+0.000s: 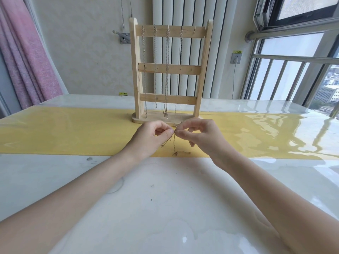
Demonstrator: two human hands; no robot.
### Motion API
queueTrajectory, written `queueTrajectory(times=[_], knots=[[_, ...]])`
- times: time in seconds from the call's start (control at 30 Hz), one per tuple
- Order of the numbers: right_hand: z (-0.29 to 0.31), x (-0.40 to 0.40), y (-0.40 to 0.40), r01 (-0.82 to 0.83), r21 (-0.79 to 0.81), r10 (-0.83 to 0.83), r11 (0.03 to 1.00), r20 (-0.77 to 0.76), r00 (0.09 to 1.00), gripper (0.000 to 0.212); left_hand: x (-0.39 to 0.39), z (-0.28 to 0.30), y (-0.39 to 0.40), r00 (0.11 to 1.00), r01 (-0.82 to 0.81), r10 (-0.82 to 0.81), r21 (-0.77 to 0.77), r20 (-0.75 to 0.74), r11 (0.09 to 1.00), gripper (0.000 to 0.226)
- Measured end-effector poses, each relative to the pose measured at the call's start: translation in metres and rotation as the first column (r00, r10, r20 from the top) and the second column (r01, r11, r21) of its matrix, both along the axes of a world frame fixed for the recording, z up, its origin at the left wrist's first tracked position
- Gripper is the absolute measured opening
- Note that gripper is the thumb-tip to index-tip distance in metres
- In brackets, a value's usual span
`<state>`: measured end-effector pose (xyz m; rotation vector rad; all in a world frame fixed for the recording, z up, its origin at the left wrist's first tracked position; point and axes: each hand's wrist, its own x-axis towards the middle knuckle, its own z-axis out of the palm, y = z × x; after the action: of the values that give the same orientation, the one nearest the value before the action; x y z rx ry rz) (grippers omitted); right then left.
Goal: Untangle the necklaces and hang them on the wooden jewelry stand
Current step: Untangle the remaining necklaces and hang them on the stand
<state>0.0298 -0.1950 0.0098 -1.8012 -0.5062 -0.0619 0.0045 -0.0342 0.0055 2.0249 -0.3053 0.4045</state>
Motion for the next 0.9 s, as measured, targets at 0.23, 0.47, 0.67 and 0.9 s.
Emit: queueTrajectory(times=[0.23, 0.47, 0.67, 0.9], knots=[[-0.004, 0.002, 0.003, 0.02, -0.111, -0.006, 0.994, 0.118, 0.993, 0.016, 0.003, -0.003, 0.001, 0.999, -0.048, 0.049, 0.068, -0.018, 0.997, 0.018], [-0.005, -0.001, 0.006, 0.058, -0.187, -0.02, 0.981, 0.201, 0.979, 0.02, -0.008, 0.0, -0.003, 0.995, -0.08, 0.066, 0.21, 0.074, 0.974, 0.01], [-0.011, 0.001, 0.007, 0.064, -0.231, -0.005, 0.971, 0.248, 0.969, 0.011, -0.011, -0.001, -0.007, 0.983, -0.099, 0.038, 0.341, 0.181, 0.935, 0.011], [-0.011, 0.003, 0.004, 0.044, -0.199, -0.002, 0.979, 0.206, 0.979, 0.02, -0.007, 0.001, -0.005, 0.997, -0.041, 0.031, 0.155, 0.072, 0.987, 0.01]])
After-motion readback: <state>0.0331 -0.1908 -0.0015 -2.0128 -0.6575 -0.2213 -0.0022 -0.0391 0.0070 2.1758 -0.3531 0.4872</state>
